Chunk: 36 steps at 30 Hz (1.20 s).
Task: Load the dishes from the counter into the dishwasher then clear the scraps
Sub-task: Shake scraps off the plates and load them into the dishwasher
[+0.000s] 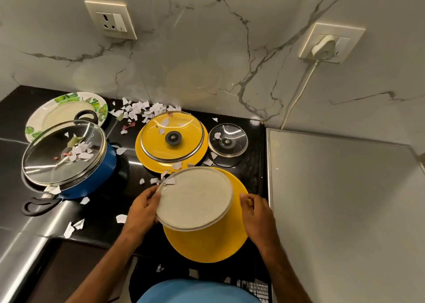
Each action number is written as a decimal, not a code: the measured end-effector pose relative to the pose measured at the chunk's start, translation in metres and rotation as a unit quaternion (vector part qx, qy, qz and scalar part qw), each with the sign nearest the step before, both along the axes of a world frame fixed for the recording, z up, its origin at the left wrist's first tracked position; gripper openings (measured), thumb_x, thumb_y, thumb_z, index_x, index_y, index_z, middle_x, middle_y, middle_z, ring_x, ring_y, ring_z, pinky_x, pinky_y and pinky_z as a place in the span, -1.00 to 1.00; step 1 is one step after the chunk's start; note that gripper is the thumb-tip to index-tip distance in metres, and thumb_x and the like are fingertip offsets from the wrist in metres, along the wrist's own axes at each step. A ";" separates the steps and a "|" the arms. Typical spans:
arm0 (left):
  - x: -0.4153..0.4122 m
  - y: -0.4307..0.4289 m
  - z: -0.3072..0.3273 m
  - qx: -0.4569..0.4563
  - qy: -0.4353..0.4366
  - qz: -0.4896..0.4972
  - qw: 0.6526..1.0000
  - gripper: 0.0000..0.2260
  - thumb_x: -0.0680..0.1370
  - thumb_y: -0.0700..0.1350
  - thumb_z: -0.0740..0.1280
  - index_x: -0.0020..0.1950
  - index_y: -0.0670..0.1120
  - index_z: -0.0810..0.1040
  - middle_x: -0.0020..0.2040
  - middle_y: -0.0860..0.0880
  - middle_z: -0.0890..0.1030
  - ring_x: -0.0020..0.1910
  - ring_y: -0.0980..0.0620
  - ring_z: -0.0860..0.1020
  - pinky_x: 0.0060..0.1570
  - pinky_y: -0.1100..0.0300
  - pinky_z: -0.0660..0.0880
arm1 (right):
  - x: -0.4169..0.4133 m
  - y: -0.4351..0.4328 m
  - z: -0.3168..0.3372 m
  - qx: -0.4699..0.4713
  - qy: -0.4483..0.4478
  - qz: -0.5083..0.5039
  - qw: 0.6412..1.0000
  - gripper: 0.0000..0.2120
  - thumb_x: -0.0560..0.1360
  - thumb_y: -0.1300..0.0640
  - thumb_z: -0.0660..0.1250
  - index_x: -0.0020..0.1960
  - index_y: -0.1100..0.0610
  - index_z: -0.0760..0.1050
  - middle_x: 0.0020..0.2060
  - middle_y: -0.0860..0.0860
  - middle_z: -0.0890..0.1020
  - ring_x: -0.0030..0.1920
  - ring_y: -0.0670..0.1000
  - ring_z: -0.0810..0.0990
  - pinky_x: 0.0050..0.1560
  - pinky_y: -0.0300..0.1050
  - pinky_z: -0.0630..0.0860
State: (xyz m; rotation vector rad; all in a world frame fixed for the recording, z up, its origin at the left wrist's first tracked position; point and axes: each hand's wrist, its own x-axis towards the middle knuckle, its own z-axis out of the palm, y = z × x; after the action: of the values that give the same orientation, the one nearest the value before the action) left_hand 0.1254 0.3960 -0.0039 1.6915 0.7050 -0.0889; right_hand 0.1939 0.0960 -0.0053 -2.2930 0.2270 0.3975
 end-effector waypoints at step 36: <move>-0.044 -0.038 0.057 0.249 -0.170 -0.644 0.703 -0.52 0.68 0.30 -0.09 0.61 0.33 -0.02 0.65 0.23 -0.08 0.62 0.18 -0.14 0.58 0.06 -0.13 | -0.185 0.056 0.076 -0.011 -0.149 -0.205 0.967 -0.85 0.73 0.11 0.16 0.22 0.17 0.37 -0.20 -0.02 0.54 -0.26 -0.08 0.53 -0.36 -0.20 0.35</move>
State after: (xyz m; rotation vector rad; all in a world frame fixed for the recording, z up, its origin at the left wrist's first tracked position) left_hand 0.0818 0.3578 0.0530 2.3387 -0.9451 -0.5884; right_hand 0.0088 0.1516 0.0704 -2.2178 0.5401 -0.1620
